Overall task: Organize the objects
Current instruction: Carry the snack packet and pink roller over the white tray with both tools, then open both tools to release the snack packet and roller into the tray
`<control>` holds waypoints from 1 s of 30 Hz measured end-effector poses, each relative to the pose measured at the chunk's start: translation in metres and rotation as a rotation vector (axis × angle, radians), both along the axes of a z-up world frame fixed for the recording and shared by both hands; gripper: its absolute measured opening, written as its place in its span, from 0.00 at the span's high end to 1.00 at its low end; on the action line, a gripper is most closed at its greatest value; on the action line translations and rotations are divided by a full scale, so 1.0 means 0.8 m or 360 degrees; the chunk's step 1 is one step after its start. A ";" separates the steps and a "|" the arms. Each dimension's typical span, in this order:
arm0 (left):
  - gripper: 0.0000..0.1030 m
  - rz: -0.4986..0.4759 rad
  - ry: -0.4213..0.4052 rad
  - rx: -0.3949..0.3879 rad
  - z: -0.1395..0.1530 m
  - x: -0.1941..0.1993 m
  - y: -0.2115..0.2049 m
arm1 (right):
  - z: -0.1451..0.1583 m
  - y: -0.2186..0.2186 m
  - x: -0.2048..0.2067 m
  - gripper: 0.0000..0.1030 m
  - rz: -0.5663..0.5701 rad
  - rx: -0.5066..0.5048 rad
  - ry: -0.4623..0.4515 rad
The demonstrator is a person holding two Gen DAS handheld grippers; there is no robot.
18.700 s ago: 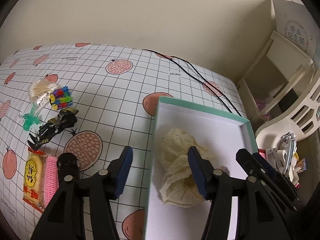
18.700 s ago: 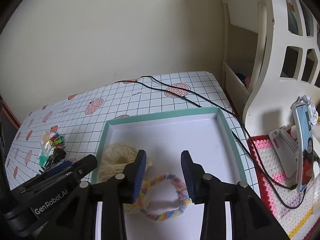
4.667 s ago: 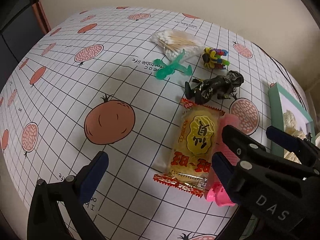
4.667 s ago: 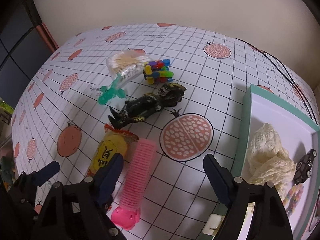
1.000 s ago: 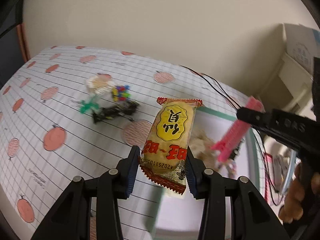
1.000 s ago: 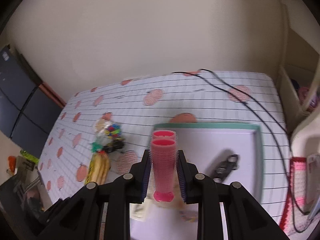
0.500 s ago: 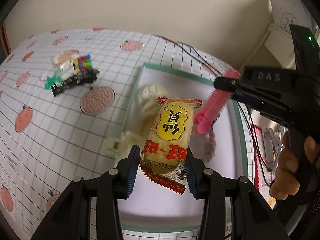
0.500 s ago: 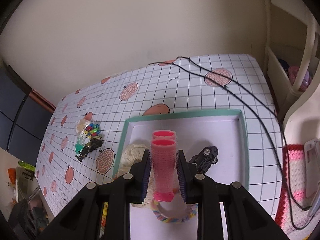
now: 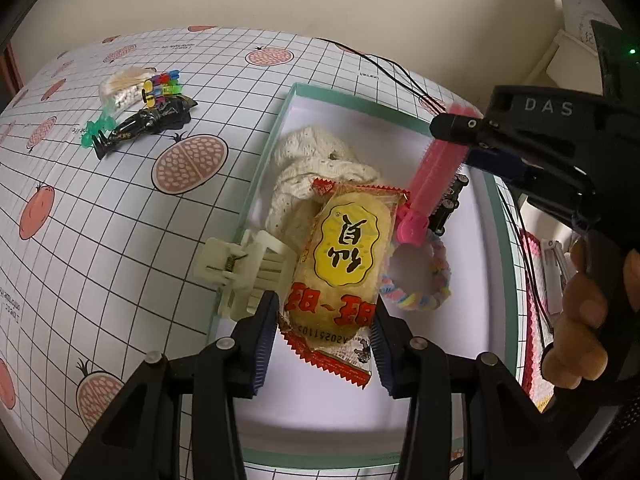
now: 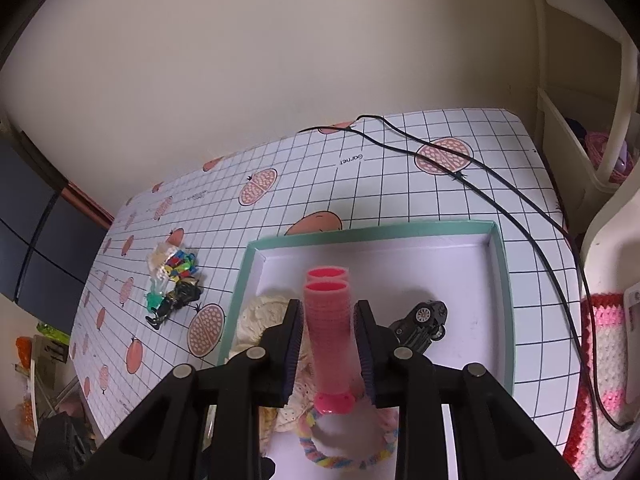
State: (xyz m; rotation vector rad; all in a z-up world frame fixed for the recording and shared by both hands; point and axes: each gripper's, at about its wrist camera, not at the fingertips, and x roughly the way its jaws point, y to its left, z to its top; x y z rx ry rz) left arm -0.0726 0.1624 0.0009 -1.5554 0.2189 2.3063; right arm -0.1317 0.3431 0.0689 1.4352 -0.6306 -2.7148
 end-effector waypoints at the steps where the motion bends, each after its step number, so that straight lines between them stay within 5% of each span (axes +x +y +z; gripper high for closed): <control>1: 0.56 0.0001 0.0000 0.0006 0.000 0.000 0.000 | 0.001 0.000 0.000 0.72 -0.0001 0.0000 0.0002; 17: 0.43 -0.0045 -0.0055 0.0016 -0.002 0.000 0.010 | 0.011 0.004 0.001 0.70 -0.0013 -0.0019 0.0076; 30: 0.42 -0.0040 -0.0016 0.0072 0.020 0.000 0.002 | 0.012 0.008 0.003 0.67 -0.0032 -0.0012 0.0083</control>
